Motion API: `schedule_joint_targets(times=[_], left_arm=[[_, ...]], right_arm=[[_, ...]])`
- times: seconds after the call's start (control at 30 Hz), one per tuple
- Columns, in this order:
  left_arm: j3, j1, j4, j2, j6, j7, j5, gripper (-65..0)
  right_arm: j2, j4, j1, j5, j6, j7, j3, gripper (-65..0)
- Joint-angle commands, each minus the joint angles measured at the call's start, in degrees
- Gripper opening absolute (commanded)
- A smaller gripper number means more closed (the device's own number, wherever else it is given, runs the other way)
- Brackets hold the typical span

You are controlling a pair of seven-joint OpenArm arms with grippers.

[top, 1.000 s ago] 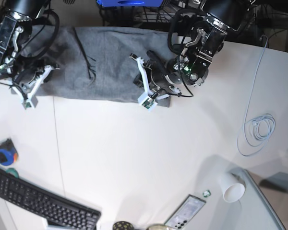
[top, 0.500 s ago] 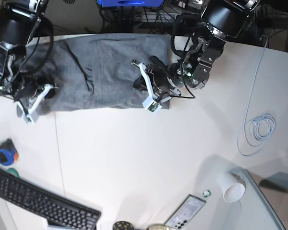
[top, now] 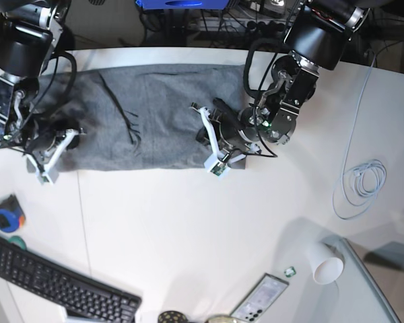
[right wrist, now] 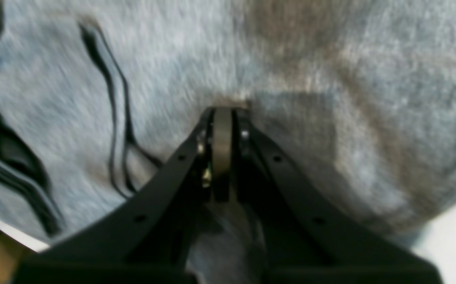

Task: Layout the t-shirt on the table in an organized manner, then fold the t-shirt properly
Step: 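Release the fold and withdraw the left gripper from the shirt, then grasp the grey shirt ends with both grippers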

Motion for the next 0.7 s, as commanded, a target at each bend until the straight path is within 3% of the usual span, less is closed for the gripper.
schedule_joint_targets(times=[0.0,0.1,0.3,0.37,0.43,0.5,0.57,0.6,0.67], left_arm=[[-0.2,-1.0,0.9,-0.4,0.3,-0.1,0.5,-65.0],[-1.1,-0.7,2.6,-0.6,0.3,-0.1,0.2,-65.0],[-13.5,1.8,11.5,-0.6,0.2,4.7,0.3,-65.0],[-18.6,3.7,15.7,-0.9,-0.1,6.6,0.4,-65.0],[-23.0,6.1,19.1,-2.1,-0.2,6.9,0.0,-65.0],[-26.6,8.7,20.7,-3.5,-0.3,6.9,0.0,-65.0],[-30.2,11.2,20.0,-4.9,-3.3,4.6,0.0,-65.0],[-31.7,12.6,19.3,-5.3,-5.4,2.9,0.0,-65.0],[-35.1,15.1,17.0,-6.0,-9.7,-1.0,0.6,-65.0]], right_arm=[[0.9,2.7,0.3,0.8,-0.5,0.6,0.3,-62.3],[-0.3,10.5,-1.6,0.9,-0.1,0.1,2.7,-62.3],[-1.1,25.1,-3.9,1.0,0.9,-3.8,8.9,-61.1],[-0.9,25.6,-3.5,1.0,3.6,-7.1,13.2,-53.3],[-0.8,24.8,-2.4,1.0,3.6,-10.4,18.3,-40.1],[-0.8,21.8,-1.6,1.0,3.6,-12.5,24.2,-22.4],[-0.1,16.8,-0.5,1.0,3.6,-12.6,28.9,-7.1],[1.0,14.1,-0.3,1.0,3.6,-12.6,30.4,-3.5],[2.8,6.7,0.6,2.5,3.6,-12.5,31.7,-4.1]])
